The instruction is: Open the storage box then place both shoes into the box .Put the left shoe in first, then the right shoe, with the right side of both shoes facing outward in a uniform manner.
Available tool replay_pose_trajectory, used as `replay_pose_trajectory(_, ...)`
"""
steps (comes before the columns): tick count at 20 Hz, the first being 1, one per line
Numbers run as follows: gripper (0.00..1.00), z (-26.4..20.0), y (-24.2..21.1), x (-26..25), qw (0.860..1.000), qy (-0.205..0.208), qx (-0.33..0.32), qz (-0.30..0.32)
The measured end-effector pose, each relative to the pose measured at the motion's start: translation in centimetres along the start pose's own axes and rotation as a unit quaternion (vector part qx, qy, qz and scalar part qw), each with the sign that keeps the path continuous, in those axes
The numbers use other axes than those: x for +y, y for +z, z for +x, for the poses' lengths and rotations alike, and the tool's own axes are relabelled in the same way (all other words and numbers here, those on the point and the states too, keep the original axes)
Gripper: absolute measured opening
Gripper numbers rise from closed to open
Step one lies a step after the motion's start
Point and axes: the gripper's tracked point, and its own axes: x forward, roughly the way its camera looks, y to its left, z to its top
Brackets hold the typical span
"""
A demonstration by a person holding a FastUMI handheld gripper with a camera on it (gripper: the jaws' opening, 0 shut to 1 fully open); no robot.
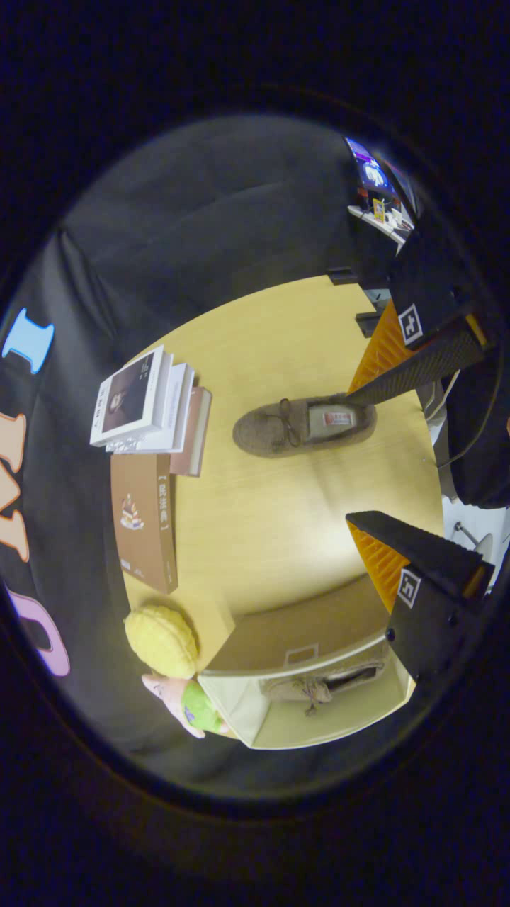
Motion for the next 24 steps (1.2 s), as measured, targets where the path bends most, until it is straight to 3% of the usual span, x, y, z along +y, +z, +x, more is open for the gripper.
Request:
replay_pose_trajectory(10, 0.96, 8.7, -2.7, -5.2, 0.997, -0.016, 0.079, 0.009)
replay_pose_trajectory(22, 0.62, 16.3, -3.9, -6.1, 0.992, 0.011, 0.12, 0.029)
replay_pose_trajectory(24, 0.5, 16.9, -4.0, -6.0, 0.991, 0.021, 0.122, 0.043)
